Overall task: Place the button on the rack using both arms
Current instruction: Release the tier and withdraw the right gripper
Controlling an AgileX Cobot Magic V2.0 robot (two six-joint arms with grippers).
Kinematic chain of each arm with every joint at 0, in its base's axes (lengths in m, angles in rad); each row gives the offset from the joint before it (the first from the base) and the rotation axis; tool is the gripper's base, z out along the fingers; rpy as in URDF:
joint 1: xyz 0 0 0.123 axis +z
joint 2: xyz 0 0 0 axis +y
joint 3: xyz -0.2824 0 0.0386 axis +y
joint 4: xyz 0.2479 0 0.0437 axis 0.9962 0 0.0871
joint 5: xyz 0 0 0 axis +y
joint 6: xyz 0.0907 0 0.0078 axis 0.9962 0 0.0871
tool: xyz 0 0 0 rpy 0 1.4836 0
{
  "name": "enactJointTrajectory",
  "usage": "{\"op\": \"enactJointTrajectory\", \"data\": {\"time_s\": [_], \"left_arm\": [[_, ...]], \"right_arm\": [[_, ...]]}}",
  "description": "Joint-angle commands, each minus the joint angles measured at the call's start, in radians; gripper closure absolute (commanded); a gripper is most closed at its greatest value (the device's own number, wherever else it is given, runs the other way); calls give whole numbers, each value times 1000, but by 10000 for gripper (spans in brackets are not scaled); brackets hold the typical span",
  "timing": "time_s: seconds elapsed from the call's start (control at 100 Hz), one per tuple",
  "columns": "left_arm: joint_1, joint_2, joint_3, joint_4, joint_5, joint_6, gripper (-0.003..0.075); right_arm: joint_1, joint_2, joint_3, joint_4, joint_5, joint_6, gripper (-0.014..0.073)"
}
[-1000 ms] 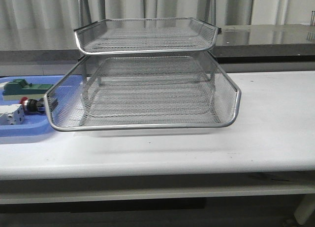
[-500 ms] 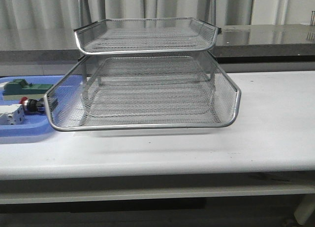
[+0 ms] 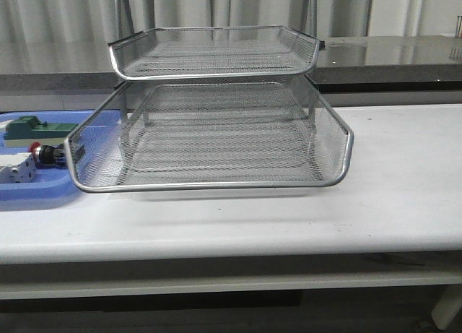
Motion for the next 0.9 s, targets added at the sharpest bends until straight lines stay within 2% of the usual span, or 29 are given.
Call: {"op": "enactJointTrajectory", "data": {"time_s": [0.0,0.31,0.42,0.47,0.54,0.66,0.73,0.78,0.89], "left_arm": [[2,80,-80,-11,-36,38,741],[0,283,-211,-13,39,93,739],[0,317,-245,-15,71,99,690],[0,321,-251,-16,83,108,633],[0,321,-253,-16,93,127,507],[0,321,-253,-16,110,130,185],[0,321,-253,-16,110,130,44],[0,321,-253,-16,110,130,-1],[0,321,-253,-16,102,130,31]], "right_arm": [[-2,5,-33,-7,-62,-2,661],[-2,5,-33,-7,-62,-2,661],[-2,5,-33,-7,-62,-2,661],[-2,5,-33,-7,-62,-2,661],[-2,5,-33,-7,-62,-2,661],[-2,5,-33,-7,-62,-2,661],[-2,5,-33,-7,-62,-2,661],[-2,5,-33,-7,-62,-2,661],[-2,5,-33,-7,-62,-2,661]]}}
